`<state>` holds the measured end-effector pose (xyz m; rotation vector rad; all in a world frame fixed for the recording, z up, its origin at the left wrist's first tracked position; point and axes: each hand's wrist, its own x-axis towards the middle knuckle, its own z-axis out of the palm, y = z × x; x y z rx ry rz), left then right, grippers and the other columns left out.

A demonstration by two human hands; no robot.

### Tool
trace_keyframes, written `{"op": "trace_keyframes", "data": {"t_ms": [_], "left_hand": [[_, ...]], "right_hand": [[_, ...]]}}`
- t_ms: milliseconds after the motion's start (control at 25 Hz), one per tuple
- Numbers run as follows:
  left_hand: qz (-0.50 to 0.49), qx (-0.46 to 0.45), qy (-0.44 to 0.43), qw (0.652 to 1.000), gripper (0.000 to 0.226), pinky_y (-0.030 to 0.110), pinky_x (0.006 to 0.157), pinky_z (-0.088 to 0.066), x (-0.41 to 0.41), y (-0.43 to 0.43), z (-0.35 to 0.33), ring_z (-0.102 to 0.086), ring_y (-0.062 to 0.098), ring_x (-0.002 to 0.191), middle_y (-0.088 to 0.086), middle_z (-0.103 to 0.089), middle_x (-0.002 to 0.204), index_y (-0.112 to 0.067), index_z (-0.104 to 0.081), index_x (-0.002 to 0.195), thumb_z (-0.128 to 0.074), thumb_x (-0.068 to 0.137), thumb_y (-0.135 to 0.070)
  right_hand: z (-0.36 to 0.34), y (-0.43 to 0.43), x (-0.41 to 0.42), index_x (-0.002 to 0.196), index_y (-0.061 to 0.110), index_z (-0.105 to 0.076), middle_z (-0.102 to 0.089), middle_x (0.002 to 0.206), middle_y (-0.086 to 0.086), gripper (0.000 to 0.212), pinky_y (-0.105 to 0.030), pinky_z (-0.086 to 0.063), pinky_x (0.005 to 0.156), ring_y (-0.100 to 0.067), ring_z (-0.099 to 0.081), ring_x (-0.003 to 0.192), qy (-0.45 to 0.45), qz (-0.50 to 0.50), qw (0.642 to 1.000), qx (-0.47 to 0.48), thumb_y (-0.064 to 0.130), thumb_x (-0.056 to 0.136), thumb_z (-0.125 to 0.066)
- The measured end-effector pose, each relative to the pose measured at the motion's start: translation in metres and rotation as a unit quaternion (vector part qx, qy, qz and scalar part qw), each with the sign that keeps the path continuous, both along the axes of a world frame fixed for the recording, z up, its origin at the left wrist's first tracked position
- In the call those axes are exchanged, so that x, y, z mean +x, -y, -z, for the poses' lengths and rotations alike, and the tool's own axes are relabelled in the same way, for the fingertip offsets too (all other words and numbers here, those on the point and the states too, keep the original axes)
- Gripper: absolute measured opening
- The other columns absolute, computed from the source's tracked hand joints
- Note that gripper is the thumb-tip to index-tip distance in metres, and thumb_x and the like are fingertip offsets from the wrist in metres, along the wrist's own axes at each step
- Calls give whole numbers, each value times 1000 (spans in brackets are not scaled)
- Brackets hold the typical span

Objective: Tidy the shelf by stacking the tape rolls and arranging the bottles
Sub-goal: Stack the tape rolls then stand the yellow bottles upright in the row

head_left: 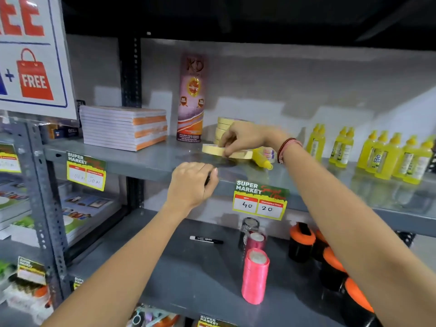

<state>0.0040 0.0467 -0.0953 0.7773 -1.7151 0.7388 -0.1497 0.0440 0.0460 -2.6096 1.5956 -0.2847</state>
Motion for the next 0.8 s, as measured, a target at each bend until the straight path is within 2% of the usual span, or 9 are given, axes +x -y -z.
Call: {"op": "trace_keyframes", "data": {"t_ms": [120, 200, 280, 320, 400, 480, 600, 680, 800], "left_hand": [[3, -6, -5, 1000, 42, 31, 44, -38, -1, 3, 2, -54, 25, 44, 3, -57, 48, -8, -61, 56, -39, 89, -22], [6, -4, -7, 1000, 42, 30, 44, -39, -1, 5, 3, -55, 24, 44, 2, -58, 49, -8, -62, 56, -39, 89, -22], [14, -6, -10, 1000, 42, 30, 43, -42, -1, 4, 3, -58, 24, 45, 2, -61, 51, -8, -64, 57, -39, 88, -22], [19, -9, -10, 1000, 41, 30, 44, -44, -1, 4, 2, -60, 24, 47, 2, -64, 53, -8, -67, 59, -40, 88, -22], [23, -20, -9, 999, 39, 29, 44, -47, -1, 4, 4, -63, 23, 50, 2, -68, 58, -8, -71, 64, -42, 86, -22], [24, -24, -8, 999, 38, 30, 44, -47, -1, 6, 4, -64, 22, 51, 1, -69, 59, -9, -71, 66, -42, 86, -22], [26, -29, -10, 999, 36, 30, 44, -45, -2, 8, 6, -63, 21, 51, -1, -67, 59, -10, -71, 67, -43, 86, -22], [26, -36, -13, 999, 36, 29, 44, -44, -2, 8, 5, -63, 19, 51, -2, -67, 59, -11, -72, 67, -43, 85, -22], [23, -38, -8, 999, 35, 26, 46, -43, -2, 6, 2, -63, 16, 52, -4, -68, 61, -12, -73, 68, -44, 84, -23]], "right_hand": [[-23, -1, 4, 97, 7, -70, -58, 69, 4, 21, -16, -37, 61, 0, -50, 60, 189, -46, 979, -58, 14, 77, -73], [-39, 7, 4, 102, 5, -69, -58, 75, 2, 27, -16, -36, 61, -3, -50, 66, 255, -53, 955, -145, 16, 78, -73], [-49, 25, -1, 104, 6, -68, -56, 84, -2, 27, -22, -35, 64, -14, -49, 76, 192, 4, 954, -230, 19, 81, -69], [-51, 36, -6, 94, 8, -66, -52, 81, -4, 17, -23, -33, 66, -17, -45, 75, 147, 38, 958, -245, 19, 82, -67], [-48, 63, -19, 77, 0, -55, -45, 74, -9, 20, -27, -32, 65, -20, -40, 69, 95, 99, 968, -212, 18, 82, -63], [-42, 85, -29, 86, -10, -56, -55, 79, -16, 27, -30, -37, 66, -27, -49, 72, 69, 132, 974, -173, 16, 83, -61], [-34, 106, -35, 96, -14, -58, -66, 104, -24, 29, -35, -47, 82, -38, -58, 95, 66, 127, 976, -161, 11, 83, -58], [-33, 116, -34, 107, -9, -63, -67, 109, -17, 32, -35, -47, 85, -34, -58, 100, 56, 135, 978, -147, 14, 85, -58], [-34, 125, -34, 111, 0, -65, -65, 119, -15, 32, -30, -42, 83, -30, -58, 108, 71, 139, 979, -130, 19, 86, -59]]}}
